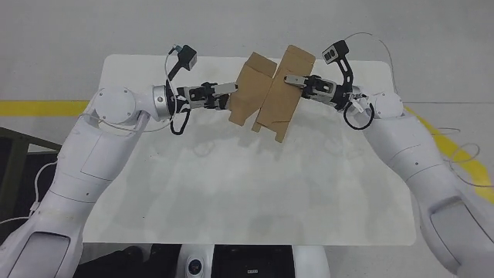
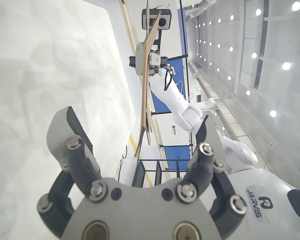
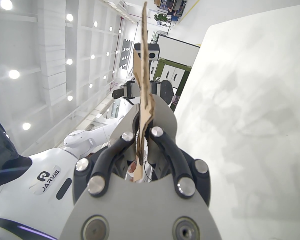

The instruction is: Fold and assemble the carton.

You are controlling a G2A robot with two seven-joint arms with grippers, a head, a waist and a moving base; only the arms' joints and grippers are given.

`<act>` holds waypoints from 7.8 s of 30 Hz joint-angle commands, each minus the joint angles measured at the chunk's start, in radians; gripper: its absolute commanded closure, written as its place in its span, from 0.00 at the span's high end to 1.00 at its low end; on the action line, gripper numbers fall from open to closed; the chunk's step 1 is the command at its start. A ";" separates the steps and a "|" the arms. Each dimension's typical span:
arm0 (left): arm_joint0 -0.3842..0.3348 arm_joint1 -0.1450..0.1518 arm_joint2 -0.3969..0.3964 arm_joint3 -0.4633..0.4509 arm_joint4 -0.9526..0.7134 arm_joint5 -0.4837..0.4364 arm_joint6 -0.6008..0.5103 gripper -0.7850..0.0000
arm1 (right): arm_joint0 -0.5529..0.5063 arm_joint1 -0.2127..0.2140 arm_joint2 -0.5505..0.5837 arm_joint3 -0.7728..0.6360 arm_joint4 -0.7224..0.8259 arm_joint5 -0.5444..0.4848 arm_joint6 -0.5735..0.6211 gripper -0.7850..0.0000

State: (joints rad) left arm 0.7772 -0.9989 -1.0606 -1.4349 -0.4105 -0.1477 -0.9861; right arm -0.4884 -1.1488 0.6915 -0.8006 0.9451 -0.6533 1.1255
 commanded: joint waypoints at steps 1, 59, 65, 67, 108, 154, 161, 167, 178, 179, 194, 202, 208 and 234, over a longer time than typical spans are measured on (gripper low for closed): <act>0.011 -0.002 0.004 -0.013 0.008 0.009 0.019 1.00 | 0.003 -0.010 0.001 0.009 -0.006 -0.001 -0.015 0.00; -0.086 -0.007 -0.066 0.161 -0.015 0.029 -0.328 0.00 | -0.053 0.006 0.194 -0.066 -0.280 0.060 0.102 1.00; -0.088 -0.001 -0.058 0.188 0.002 0.026 -0.415 0.00 | -0.061 0.037 0.192 -0.086 -0.293 0.087 0.129 1.00; -0.086 0.001 -0.056 0.193 -0.011 0.024 -0.453 0.00 | -0.062 0.045 0.189 -0.092 -0.284 0.095 0.137 1.00; -0.069 0.025 -0.002 0.114 -0.038 -0.032 -0.538 0.00 | -0.058 0.049 0.093 -0.089 -0.168 0.137 0.179 1.00; -0.044 0.031 0.014 0.089 -0.050 0.000 -0.525 0.00 | -0.114 0.026 0.107 -0.220 -0.228 0.261 0.302 1.00; -0.047 0.032 0.013 0.098 -0.050 0.002 -0.527 0.00 | -0.117 0.025 0.109 -0.218 -0.237 0.261 0.302 0.39; -0.046 0.034 0.011 0.102 -0.053 0.005 -0.531 0.00 | -0.114 0.023 0.105 -0.217 -0.246 0.264 0.306 0.19; -0.049 0.033 0.011 0.115 -0.092 0.019 -0.543 0.33 | -0.110 0.020 0.102 -0.210 -0.250 0.268 0.309 0.00; -0.050 0.033 0.011 0.116 -0.092 0.018 -0.542 0.50 | -0.109 0.019 0.102 -0.209 -0.250 0.268 0.309 0.00; -0.029 0.035 -0.021 0.120 -0.093 0.072 -0.375 1.00 | -0.112 0.021 0.142 -0.173 -0.271 0.218 0.257 0.00; -0.012 0.033 -0.031 0.112 -0.128 0.124 -0.326 1.00 | -0.141 0.030 0.184 -0.226 -0.317 0.236 0.176 0.00; -0.009 0.034 -0.047 0.109 -0.142 0.143 -0.301 1.00 | -0.168 0.037 0.206 -0.260 -0.364 0.269 0.116 0.00; -0.006 0.033 -0.083 0.079 -0.172 0.166 -0.211 1.00 | -0.216 0.018 0.205 -0.314 -0.393 0.293 0.073 0.00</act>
State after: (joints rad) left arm 0.7731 -0.9646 -1.1470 -1.3619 -0.5825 0.0191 -1.2023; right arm -0.7067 -1.1289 0.8987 -1.1155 0.5506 -0.3601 1.1995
